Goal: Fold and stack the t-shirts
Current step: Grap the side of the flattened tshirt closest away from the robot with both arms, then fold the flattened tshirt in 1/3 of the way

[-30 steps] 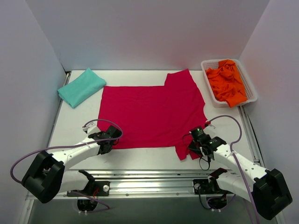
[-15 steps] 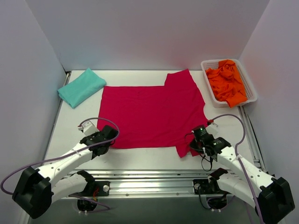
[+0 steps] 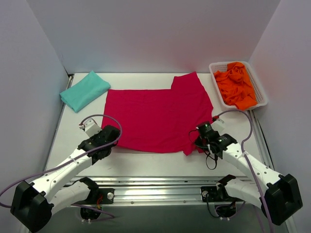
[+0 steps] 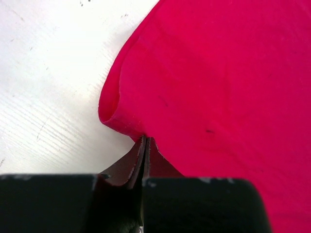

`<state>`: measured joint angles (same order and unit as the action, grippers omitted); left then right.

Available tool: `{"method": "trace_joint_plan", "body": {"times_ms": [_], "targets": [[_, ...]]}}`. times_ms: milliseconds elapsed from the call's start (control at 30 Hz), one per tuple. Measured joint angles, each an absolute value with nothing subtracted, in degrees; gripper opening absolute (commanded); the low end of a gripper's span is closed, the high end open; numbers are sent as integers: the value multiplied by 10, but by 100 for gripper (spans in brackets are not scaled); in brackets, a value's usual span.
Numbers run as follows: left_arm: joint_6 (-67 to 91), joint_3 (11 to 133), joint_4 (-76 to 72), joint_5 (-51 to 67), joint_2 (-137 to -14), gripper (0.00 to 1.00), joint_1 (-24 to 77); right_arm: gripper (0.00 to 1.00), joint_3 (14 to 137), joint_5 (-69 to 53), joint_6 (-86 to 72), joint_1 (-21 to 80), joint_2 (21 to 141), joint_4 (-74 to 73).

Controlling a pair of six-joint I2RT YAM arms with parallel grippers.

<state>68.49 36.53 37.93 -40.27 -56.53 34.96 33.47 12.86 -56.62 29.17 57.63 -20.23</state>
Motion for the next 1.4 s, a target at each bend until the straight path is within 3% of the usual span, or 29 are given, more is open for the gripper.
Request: {"method": "trace_joint_plan", "body": {"times_ms": [767,1400], "targets": [[553,430,205,-315,-713,2,192,0,529,192,-517,276,895,-100],[507,475,109,-233,-810,2,107,0,639,221,-495,227,921,-109]]}}
